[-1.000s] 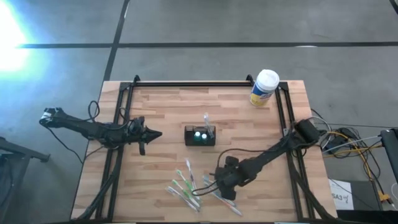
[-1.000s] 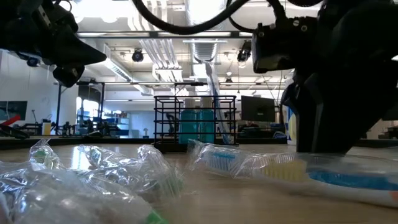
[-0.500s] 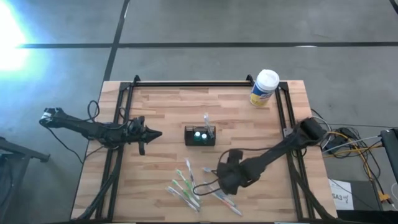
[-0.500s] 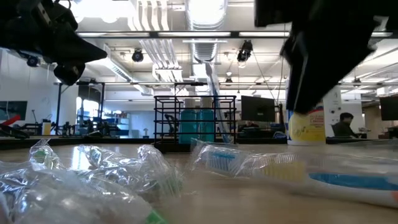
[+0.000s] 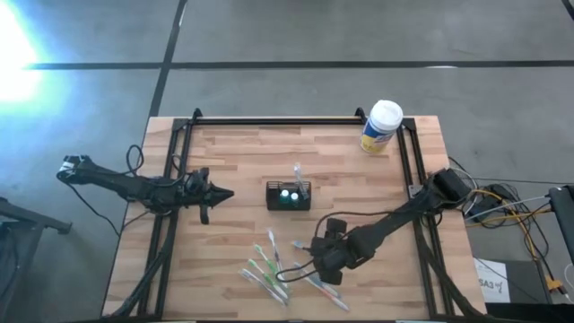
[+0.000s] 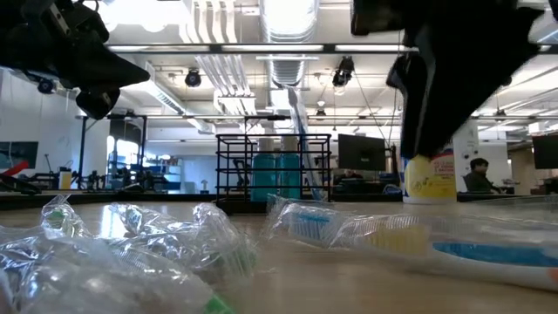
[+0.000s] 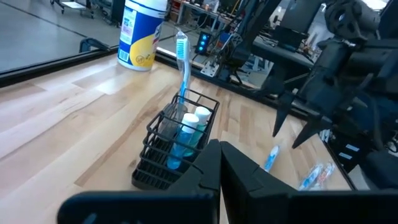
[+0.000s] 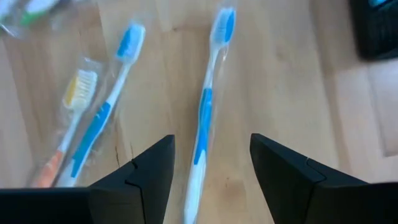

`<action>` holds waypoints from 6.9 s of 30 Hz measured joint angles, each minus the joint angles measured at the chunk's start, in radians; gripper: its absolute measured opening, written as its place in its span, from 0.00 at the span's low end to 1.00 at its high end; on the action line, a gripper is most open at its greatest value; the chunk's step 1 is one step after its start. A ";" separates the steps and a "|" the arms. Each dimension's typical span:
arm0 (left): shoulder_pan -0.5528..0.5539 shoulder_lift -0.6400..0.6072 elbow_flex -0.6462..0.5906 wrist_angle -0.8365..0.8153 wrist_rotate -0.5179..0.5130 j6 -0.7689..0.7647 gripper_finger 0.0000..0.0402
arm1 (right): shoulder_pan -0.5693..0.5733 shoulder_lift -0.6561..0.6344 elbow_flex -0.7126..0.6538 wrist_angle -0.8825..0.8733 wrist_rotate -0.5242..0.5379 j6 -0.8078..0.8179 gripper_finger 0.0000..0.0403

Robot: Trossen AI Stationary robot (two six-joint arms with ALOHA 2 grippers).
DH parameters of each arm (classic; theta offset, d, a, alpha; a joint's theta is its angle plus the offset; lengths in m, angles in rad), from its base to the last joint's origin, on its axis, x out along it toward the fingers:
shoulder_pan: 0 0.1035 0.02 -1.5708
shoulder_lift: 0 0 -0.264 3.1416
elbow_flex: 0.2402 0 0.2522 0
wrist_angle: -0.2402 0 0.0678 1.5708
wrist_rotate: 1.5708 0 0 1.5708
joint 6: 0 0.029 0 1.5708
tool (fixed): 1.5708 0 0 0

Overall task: Pick & Place toothbrushing station
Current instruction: Put the top blue toothbrush into the black mesh organizer

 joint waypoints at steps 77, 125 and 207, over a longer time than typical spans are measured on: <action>0.000 0.005 0.000 0.023 0.022 0.080 0.01 | -0.201 0.192 -0.029 0.199 -0.131 -0.359 0.24; -0.001 0.775 0.317 0.761 0.301 0.514 0.50 | -0.303 -0.241 -0.348 1.230 -0.087 -0.697 0.03; 0.296 0.905 0.325 0.449 0.139 0.397 0.06 | -0.261 -0.419 -0.880 1.589 -0.062 -0.558 0.02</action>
